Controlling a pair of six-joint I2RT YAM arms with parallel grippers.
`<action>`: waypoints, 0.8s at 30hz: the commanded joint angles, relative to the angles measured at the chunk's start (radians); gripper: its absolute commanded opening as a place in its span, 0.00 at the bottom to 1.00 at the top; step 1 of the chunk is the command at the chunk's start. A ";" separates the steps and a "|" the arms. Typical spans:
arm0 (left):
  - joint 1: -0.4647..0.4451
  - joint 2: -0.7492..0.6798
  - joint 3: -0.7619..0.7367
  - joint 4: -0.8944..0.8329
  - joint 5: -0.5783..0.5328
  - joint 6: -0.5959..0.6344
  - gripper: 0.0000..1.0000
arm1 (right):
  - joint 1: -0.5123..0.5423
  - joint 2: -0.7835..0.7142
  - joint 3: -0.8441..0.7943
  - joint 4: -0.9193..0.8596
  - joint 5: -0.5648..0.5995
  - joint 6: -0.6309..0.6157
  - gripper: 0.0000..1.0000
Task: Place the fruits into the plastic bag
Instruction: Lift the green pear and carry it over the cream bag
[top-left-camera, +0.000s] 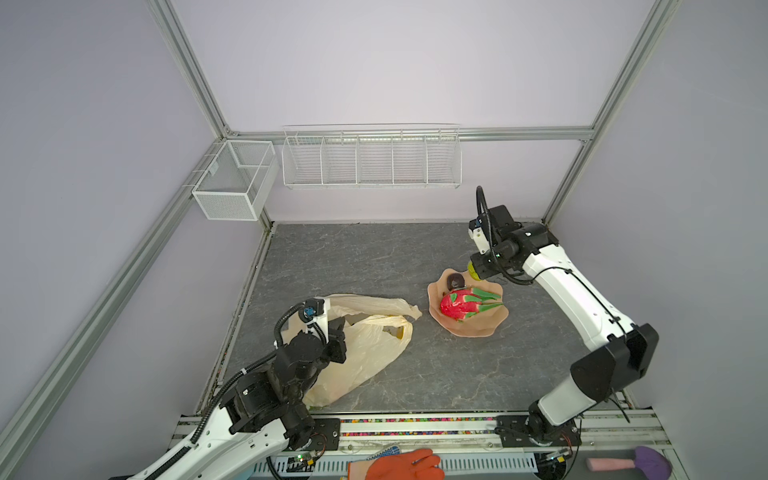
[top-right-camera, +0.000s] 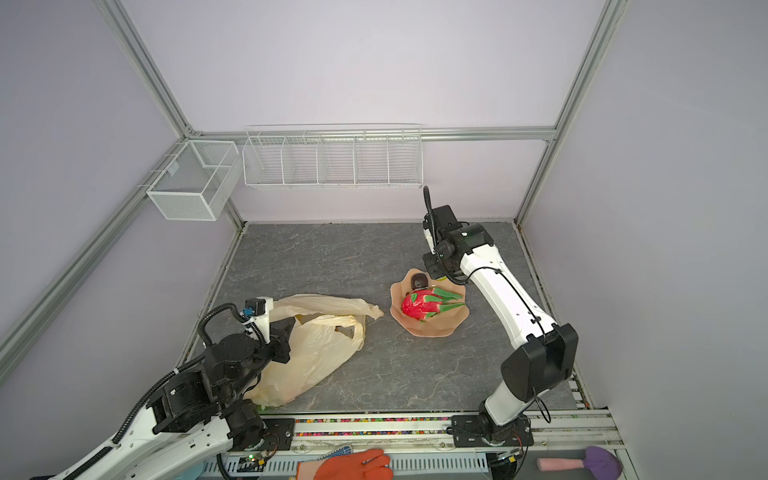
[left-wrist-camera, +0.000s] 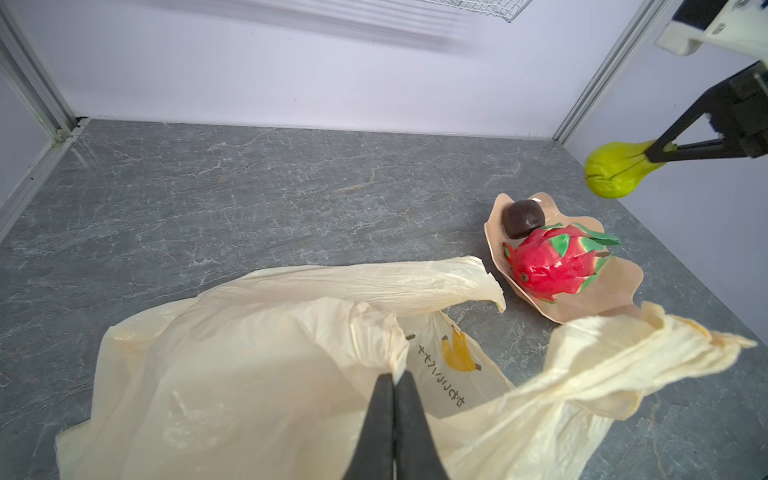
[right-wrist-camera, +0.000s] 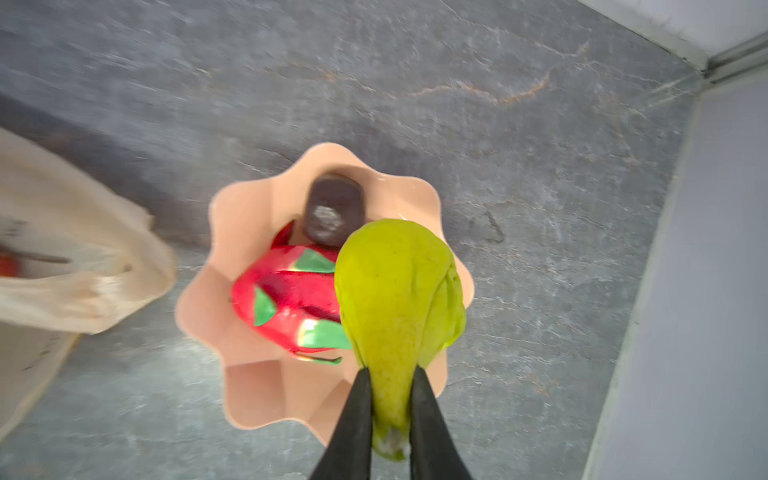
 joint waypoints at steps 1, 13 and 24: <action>0.000 0.001 0.017 0.017 0.012 0.013 0.00 | -0.001 -0.034 -0.052 0.132 -0.314 0.088 0.10; 0.000 -0.019 0.024 0.007 0.000 0.014 0.00 | 0.110 -0.101 -0.393 0.677 -0.757 0.509 0.07; 0.000 -0.013 0.035 0.039 -0.006 0.039 0.00 | 0.323 -0.034 -0.516 0.921 -0.805 0.706 0.07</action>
